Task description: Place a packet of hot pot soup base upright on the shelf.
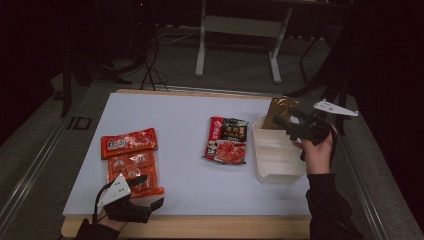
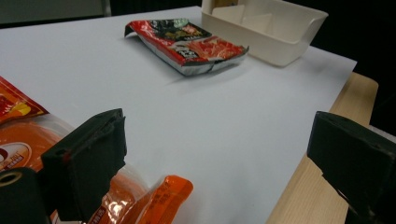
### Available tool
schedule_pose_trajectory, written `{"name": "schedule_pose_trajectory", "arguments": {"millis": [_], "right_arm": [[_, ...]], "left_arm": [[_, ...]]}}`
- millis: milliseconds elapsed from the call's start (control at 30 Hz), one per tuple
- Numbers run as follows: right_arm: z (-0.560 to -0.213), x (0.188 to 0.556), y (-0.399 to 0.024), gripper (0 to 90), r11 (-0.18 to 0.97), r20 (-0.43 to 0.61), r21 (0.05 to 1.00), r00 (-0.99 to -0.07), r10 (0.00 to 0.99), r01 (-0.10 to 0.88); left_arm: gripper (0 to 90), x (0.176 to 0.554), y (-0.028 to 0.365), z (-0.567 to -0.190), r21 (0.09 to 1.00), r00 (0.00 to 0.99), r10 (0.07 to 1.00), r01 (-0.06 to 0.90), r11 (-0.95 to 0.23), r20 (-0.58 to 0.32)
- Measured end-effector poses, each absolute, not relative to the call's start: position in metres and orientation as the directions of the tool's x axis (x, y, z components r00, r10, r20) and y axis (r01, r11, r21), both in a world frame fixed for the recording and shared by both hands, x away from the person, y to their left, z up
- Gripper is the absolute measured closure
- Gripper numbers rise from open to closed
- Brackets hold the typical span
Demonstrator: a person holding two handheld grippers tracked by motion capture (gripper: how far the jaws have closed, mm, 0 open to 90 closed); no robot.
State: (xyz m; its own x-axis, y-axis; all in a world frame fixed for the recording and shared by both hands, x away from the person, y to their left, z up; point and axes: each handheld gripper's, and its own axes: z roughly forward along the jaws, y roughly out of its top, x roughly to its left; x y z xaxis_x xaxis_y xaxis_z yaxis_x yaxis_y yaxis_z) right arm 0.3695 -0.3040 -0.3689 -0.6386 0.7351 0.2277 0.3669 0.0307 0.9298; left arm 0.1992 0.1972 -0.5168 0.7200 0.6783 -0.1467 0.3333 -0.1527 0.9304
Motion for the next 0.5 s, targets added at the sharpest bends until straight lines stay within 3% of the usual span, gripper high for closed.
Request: {"name": "schedule_pose_trajectory", "arguments": {"millis": [233, 500], "right_arm": [[-0.374, 0.334, -0.297, 13.7, 0.092, 0.168, 0.939, -0.672, 0.721, 0.333], [-0.395, 0.296, -0.293, 14.0, 0.135, 0.149, 0.932, -0.697, 0.701, 0.336]], "left_arm": [[5.2, 0.200, 0.194, -0.509, 0.928, 0.750, 0.630, 0.351, -0.123, -0.201], [5.3, 0.204, 0.172, -0.500, 0.900, 0.792, 0.573, 0.386, -0.203, -0.210]]}}
